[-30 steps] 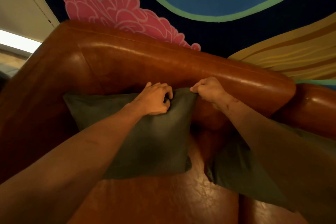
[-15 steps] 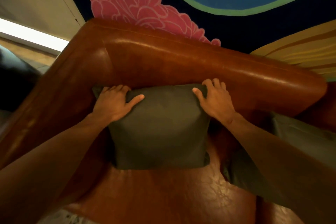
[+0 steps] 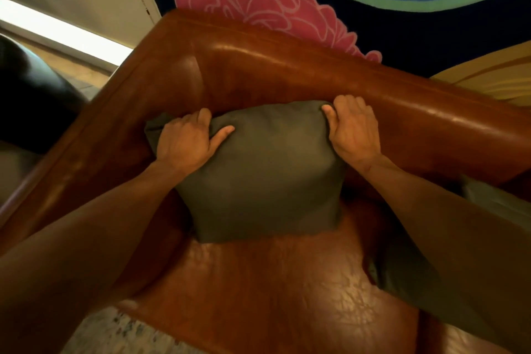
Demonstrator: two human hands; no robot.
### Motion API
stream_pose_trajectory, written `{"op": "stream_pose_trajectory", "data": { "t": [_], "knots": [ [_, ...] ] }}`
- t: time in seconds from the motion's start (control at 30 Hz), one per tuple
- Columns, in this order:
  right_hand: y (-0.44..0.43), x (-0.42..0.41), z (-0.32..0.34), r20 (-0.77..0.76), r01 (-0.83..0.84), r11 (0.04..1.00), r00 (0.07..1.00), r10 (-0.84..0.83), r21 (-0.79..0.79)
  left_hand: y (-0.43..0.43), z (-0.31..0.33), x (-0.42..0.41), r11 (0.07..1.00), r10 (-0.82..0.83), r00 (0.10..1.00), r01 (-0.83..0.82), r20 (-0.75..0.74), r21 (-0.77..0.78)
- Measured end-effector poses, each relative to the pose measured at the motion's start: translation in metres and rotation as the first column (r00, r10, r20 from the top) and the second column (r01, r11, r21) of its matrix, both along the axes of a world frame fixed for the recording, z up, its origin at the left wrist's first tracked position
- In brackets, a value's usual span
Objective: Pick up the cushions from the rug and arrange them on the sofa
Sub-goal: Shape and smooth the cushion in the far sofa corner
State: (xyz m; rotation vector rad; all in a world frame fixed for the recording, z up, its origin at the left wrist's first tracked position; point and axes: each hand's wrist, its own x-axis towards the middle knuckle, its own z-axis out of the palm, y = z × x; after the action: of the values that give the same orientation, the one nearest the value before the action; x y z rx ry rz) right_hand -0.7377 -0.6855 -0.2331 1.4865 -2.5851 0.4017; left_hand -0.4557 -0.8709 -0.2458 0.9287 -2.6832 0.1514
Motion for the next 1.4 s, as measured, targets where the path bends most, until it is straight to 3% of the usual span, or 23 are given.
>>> {"op": "stream_pose_trajectory", "data": {
  "t": [0.17,0.23,0.37,0.47,0.63,0.83,1.0,1.23,1.4],
  "knots": [
    [-0.001,0.001,0.000,-0.021,0.028,0.999,0.999,-0.028,0.045,0.002,-0.002,0.001,0.997,0.036,0.997,-0.041,0.070,0.064],
    [0.002,0.013,0.009,-0.023,0.041,0.999,0.999,-0.041,-0.003,0.004,0.001,0.009,0.994,0.024,0.999,-0.026,0.029,0.109],
    [-0.003,0.089,0.013,-0.048,-0.250,0.960,0.968,0.246,-0.126,0.041,0.008,0.006,0.994,-0.086,0.990,0.094,-0.115,0.063],
    [-0.004,0.145,-0.003,-0.045,-0.396,0.918,0.918,0.395,-0.016,0.095,-0.011,-0.003,0.989,-0.140,0.975,0.145,-0.171,0.021],
    [-0.012,0.143,-0.034,-0.111,-0.394,0.897,0.901,0.420,0.200,0.100,-0.052,-0.006,0.999,-0.035,0.999,0.035,-0.005,-0.002],
    [-0.027,0.096,-0.058,-0.189,-0.360,0.924,0.906,0.378,0.127,0.052,-0.076,-0.015,0.996,-0.054,0.998,0.057,0.032,-0.076],
    [-0.033,0.083,-0.065,-0.147,-0.295,0.954,0.942,0.301,0.061,0.043,-0.082,-0.019,0.996,-0.048,0.998,0.050,0.029,-0.074],
    [-0.015,0.038,-0.055,-0.111,-0.071,0.995,0.991,0.079,0.073,0.026,-0.072,0.004,0.996,0.086,0.995,-0.086,0.045,-0.001],
    [-0.007,0.015,-0.049,-0.132,-0.022,0.996,0.991,0.032,0.083,0.019,-0.067,0.019,0.983,0.182,0.981,-0.183,0.065,0.020]
  ]
}}
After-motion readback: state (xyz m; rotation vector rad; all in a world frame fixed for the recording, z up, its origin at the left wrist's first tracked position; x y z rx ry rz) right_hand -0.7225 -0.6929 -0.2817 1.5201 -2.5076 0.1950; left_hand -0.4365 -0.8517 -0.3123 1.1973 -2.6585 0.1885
